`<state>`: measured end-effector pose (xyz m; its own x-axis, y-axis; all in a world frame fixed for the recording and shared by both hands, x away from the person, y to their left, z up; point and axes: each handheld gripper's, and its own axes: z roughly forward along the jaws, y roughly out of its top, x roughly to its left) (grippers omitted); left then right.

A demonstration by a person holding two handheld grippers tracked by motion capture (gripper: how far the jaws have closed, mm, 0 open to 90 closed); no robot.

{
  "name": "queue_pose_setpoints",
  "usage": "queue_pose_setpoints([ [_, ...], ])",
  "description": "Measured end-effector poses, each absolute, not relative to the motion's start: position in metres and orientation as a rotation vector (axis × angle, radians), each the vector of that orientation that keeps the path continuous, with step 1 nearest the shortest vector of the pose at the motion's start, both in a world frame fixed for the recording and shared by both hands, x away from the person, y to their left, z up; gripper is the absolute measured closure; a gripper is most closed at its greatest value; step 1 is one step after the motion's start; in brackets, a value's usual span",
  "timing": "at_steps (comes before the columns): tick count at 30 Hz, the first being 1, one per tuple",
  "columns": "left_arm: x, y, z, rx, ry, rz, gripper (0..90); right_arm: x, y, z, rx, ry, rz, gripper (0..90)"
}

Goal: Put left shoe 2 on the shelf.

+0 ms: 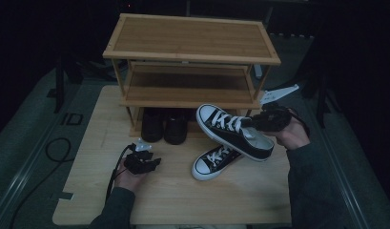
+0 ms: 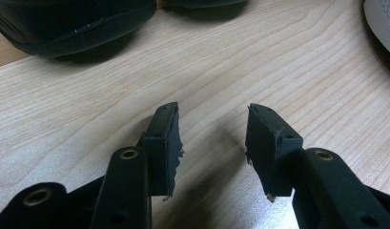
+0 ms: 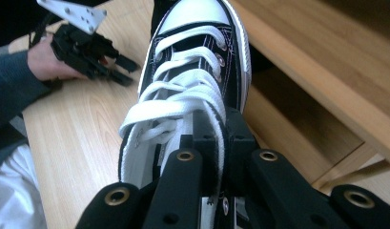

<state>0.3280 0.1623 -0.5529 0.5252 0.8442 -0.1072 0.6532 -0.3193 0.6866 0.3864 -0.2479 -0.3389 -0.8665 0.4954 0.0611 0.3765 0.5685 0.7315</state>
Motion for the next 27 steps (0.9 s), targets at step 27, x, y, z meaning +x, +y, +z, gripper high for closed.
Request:
queue_pose_setpoints([
  [27,0.329,0.163,-0.553,2.072,1.213,0.349,55.7,0.427,-0.211,-0.326,0.855,2.444,1.278,87.0],
])
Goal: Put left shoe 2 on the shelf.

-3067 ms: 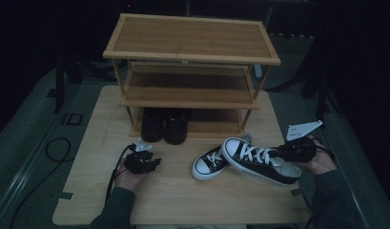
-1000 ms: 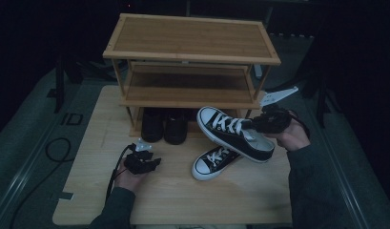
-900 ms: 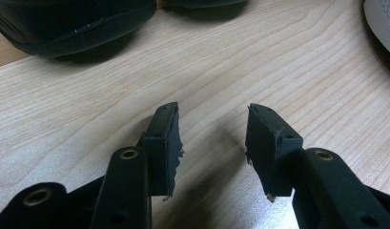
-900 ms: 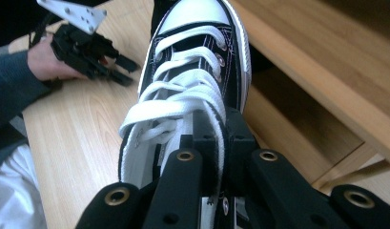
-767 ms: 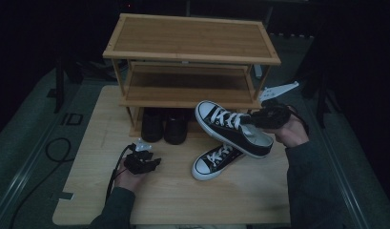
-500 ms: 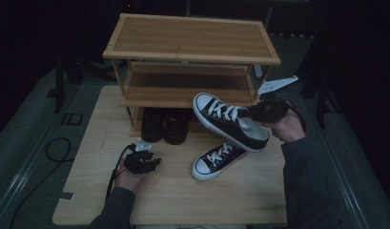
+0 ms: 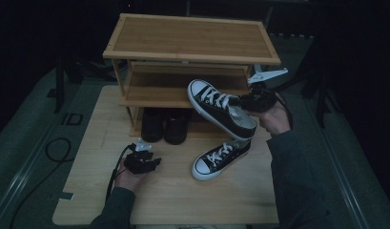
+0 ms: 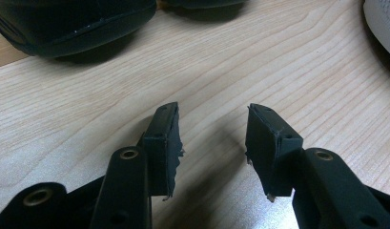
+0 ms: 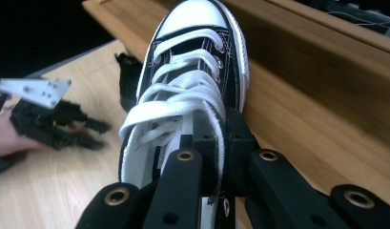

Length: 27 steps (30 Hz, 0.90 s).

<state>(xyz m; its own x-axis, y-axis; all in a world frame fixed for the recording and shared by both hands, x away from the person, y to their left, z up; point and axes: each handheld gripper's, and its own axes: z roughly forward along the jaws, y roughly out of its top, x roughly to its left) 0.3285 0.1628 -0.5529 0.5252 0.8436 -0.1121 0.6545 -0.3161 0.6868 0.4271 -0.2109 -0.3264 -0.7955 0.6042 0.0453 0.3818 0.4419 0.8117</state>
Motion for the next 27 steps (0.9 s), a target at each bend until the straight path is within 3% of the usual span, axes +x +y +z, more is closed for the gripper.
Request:
queue_pose_setpoints([
  [27,0.329,0.162,-0.553,2.074,1.21,0.351,55.7,0.45,-0.183,-0.334,0.997,2.249,1.3,86.9],
])
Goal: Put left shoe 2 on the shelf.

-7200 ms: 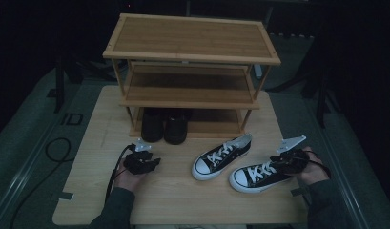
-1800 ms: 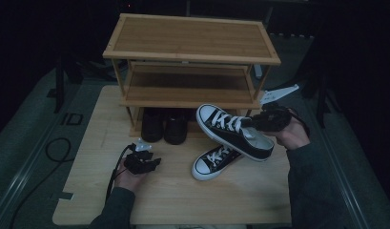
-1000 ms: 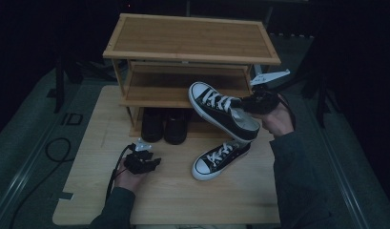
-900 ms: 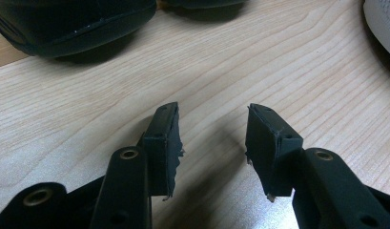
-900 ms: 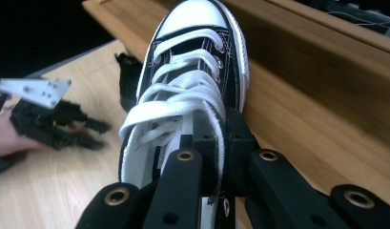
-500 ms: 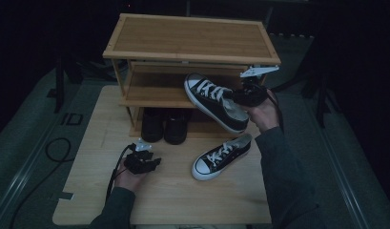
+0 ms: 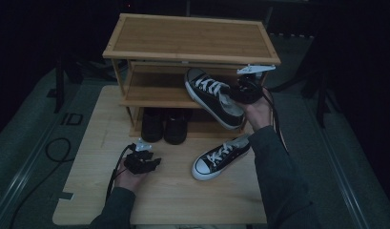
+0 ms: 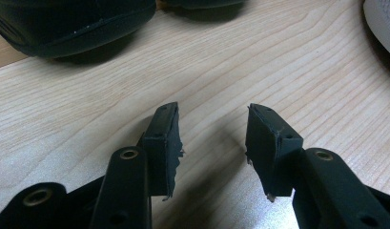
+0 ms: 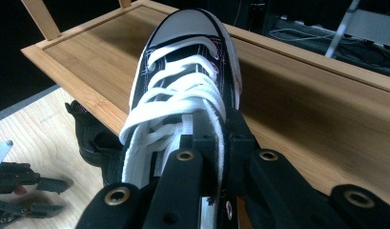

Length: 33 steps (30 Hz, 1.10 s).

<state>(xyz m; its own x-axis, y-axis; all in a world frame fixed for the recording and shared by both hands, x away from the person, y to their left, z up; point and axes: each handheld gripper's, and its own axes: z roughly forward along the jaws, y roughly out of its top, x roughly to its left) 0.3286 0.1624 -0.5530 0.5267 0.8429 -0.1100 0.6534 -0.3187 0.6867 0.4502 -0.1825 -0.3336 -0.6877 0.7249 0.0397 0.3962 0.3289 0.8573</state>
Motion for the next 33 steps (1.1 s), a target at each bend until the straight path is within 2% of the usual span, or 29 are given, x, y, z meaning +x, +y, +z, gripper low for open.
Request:
queue_pose_setpoints([
  [7,0.328,0.162,-0.553,2.08,1.209,0.36,55.5,0.449,-0.181,-0.334,1.024,2.234,1.264,85.6],
  [14,0.328,0.162,-0.553,2.079,1.209,0.355,55.4,0.448,-0.184,-0.331,1.053,2.201,1.275,77.3],
  [25,0.328,0.159,-0.552,2.082,1.226,0.351,55.5,0.437,-0.193,-0.319,1.011,2.174,1.321,75.5],
  [33,0.326,0.147,-0.546,2.089,1.206,0.352,60.6,0.428,-0.209,-0.309,0.992,2.158,1.285,74.2],
])
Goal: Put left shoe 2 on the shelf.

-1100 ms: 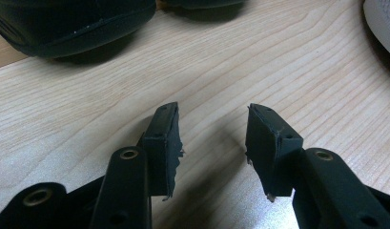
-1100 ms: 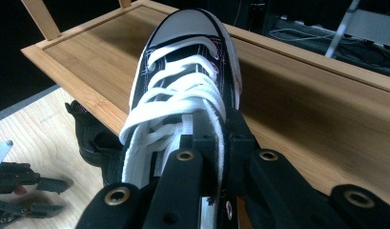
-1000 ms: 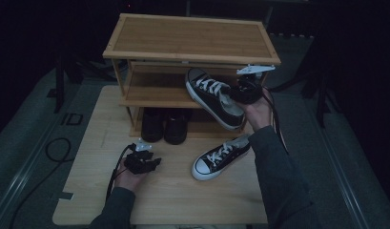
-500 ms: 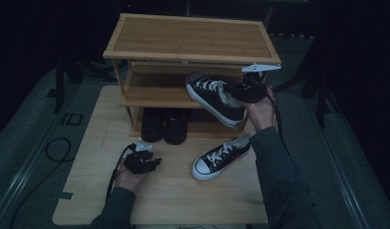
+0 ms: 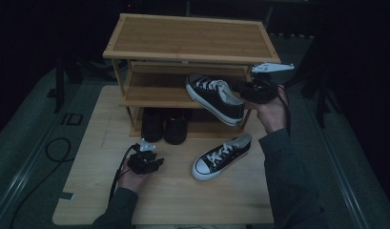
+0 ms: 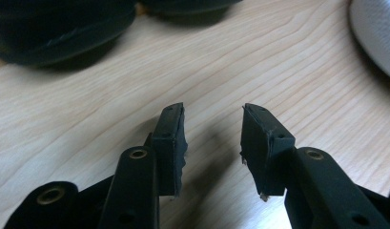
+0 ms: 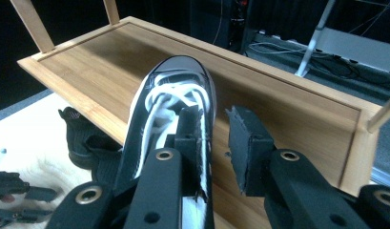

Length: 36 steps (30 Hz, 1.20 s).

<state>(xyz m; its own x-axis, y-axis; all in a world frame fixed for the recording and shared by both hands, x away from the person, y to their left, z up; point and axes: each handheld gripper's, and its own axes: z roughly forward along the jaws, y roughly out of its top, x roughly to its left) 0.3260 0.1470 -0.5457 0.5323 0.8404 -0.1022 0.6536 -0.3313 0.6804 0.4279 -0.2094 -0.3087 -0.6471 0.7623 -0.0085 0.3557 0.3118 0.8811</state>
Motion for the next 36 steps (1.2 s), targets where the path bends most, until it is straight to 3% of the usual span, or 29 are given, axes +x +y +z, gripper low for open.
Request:
queue_pose_setpoints([
  [8,0.327,0.132,-0.537,2.077,1.161,0.362,67.0,0.425,-0.228,-0.307,1.028,2.127,1.277,72.4],
  [15,0.335,0.113,-0.532,2.103,1.128,0.4,89.7,0.426,-0.236,-0.317,1.062,2.145,1.195,76.0],
  [36,0.381,0.037,-0.528,2.09,1.119,0.503,90.0,0.418,-0.26,-0.339,1.091,2.173,1.087,77.0],
])
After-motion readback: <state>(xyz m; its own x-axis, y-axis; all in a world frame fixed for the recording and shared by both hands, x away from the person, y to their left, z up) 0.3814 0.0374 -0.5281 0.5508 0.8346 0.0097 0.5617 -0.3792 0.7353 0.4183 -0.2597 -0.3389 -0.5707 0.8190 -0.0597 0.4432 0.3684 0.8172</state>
